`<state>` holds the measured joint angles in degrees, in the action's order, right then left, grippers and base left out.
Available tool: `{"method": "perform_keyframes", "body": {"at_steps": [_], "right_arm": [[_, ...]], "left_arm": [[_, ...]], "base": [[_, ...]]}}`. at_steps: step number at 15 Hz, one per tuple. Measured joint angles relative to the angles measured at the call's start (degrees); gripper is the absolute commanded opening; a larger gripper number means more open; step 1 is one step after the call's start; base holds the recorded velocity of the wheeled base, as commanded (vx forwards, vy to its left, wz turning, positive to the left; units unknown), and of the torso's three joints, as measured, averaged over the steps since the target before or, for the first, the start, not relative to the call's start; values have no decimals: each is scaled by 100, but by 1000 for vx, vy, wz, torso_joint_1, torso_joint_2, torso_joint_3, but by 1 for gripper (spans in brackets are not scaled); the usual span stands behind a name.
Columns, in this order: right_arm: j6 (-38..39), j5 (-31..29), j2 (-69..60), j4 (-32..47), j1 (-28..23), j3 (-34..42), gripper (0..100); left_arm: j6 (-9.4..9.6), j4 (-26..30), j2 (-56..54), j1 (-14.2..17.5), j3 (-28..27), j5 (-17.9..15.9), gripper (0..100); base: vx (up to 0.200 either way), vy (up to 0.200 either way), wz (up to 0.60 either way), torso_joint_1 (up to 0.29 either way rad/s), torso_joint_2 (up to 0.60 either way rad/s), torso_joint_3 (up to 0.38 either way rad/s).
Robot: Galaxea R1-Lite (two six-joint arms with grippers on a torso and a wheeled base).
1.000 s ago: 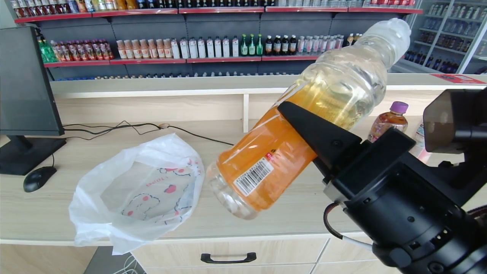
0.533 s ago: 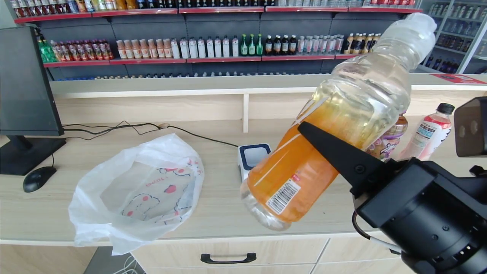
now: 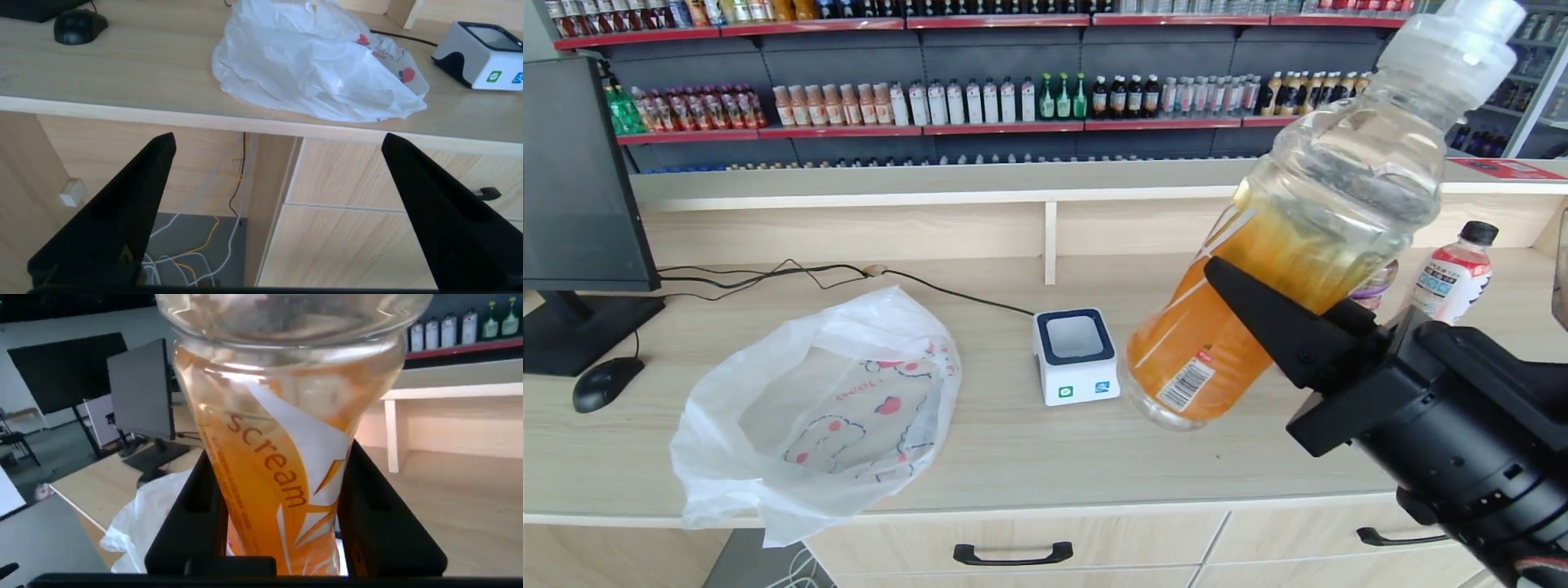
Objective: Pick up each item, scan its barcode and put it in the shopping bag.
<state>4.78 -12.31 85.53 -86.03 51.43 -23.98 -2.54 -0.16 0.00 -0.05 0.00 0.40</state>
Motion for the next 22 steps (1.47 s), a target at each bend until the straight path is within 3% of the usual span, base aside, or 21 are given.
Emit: {"method": "perform_keyframes", "body": {"at_steps": [2, 9, 13, 18, 22], "right_arm": [[-396, 11, 146, -383, -260, 235, 0], [-781, 151, 625, -388, -926, 571, 0], [-773, 145, 746, -389, -1899, 463, 0], [-973, 154, 870, -394, -2253, 568, 0], [-990, 132, 1023, -391, -3077, 494, 0]], "left_arm": [[0, 0, 0, 0, 0, 0, 100], [9, 0, 0, -5, 0, -2, 100], [9, 0, 0, 0, 0, 0, 100], [-4, 0, 0, 0, 0, 2, 100], [-2, -6, 0, 0, 0, 2, 100]], "base": [[0, 0, 0, 0, 0, 0], [0, 0, 0, 0, 0, 0], [0, 0, 0, 0, 0, 0], [0, 0, 0, 0, 0, 0], [0, 0, 0, 0, 0, 0]]}}
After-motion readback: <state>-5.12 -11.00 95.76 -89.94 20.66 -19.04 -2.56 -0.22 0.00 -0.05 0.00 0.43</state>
